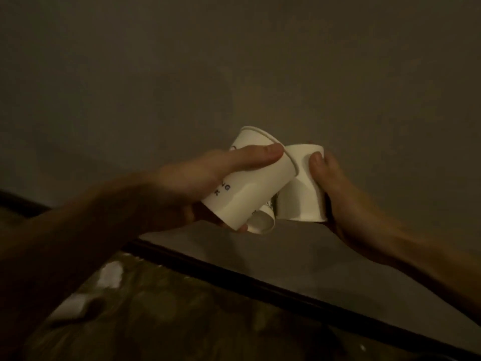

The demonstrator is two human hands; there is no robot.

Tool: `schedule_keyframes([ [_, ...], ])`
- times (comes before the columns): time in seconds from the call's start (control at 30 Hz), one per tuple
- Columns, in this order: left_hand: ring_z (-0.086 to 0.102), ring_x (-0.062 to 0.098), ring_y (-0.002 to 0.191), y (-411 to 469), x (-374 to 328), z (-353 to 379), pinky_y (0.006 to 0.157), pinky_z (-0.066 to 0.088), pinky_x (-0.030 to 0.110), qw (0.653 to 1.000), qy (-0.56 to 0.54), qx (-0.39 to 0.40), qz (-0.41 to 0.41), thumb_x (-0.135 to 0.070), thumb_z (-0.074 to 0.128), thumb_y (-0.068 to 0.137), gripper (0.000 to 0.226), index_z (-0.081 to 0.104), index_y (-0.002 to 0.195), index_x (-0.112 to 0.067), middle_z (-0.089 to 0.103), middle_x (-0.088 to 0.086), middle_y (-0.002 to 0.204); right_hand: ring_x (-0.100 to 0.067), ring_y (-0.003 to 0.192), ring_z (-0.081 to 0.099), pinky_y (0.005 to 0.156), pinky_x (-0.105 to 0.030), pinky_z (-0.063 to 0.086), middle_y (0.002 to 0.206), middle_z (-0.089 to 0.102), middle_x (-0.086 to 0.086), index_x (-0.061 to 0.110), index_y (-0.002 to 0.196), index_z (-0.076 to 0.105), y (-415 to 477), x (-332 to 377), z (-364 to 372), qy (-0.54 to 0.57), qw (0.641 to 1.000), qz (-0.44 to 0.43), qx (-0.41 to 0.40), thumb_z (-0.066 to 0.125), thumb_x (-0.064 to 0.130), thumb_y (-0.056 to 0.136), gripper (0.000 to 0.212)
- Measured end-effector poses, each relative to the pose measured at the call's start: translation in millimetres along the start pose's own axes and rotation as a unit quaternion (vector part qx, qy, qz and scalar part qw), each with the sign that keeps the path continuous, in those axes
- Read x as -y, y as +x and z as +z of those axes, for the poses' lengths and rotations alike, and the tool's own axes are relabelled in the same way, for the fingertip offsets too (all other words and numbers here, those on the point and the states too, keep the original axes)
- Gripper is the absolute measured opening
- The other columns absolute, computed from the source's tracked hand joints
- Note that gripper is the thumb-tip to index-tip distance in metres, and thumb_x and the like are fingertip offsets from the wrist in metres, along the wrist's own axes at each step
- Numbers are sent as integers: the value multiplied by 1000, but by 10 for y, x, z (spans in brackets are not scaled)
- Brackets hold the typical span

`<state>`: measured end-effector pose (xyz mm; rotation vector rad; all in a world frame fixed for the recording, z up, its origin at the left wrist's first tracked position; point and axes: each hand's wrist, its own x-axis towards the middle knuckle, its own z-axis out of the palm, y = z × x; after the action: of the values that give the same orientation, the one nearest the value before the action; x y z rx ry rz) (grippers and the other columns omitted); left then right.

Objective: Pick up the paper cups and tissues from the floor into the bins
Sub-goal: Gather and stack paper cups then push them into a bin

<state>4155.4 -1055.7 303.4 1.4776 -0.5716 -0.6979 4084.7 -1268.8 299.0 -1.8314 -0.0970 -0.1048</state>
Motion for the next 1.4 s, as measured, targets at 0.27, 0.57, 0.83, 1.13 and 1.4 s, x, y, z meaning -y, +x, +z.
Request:
schedule_keyframes([
  [0.27, 74, 15, 84, 619, 491, 2079, 65, 58, 28, 985, -32, 141, -92, -54, 88, 41, 84, 64, 117, -28, 77, -2, 96, 5, 104, 63, 80, -14, 51, 115, 64, 25, 57, 121, 41, -1732, -723, -1377, -44, 974, 120, -188, 45, 75, 78, 47],
  [0.57, 70, 13, 99, 784, 1656, 3169, 82, 57, 29, 961, -11, 178, -213, -68, 79, 53, 77, 61, 118, -33, 73, -8, 108, 29, 102, 46, 80, 5, 34, 124, 48, 30, 48, 132, 30, -2801, -1473, -1757, -173, 928, 316, -95, 30, 58, 91, 42],
  [0.83, 54, 4, 104, 684, 2187, 3460, 78, 44, 16, 950, 270, 128, -87, -41, 62, 93, 34, 54, 124, -29, 56, -18, 110, -14, 145, 30, 117, -30, 26, 159, 31, 2, 28, 156, 20, -2851, -1911, -1774, -280, 897, 341, 32, 27, 49, 102, 59],
  [1.13, 47, 0, 44, 784, 1448, 2772, 51, 36, 24, 938, 342, 51, 23, -38, 66, 92, 27, 61, 68, -26, 52, -17, 47, -2, 86, 64, 65, -14, 46, 87, 66, 19, 30, 102, 63, -2520, -1520, -1602, -345, 919, 155, -113, 60, 30, 95, 7],
  [1.4, 42, 7, 47, 254, 365, 1446, 50, 33, 27, 782, 618, 5, 84, -28, 66, 85, 43, 38, 53, -20, 41, -7, 48, -4, 55, 43, 51, -20, 33, 61, 49, 10, 22, 72, 46, -1383, -1181, -512, -194, 979, 5, -60, 63, 38, 87, 28],
])
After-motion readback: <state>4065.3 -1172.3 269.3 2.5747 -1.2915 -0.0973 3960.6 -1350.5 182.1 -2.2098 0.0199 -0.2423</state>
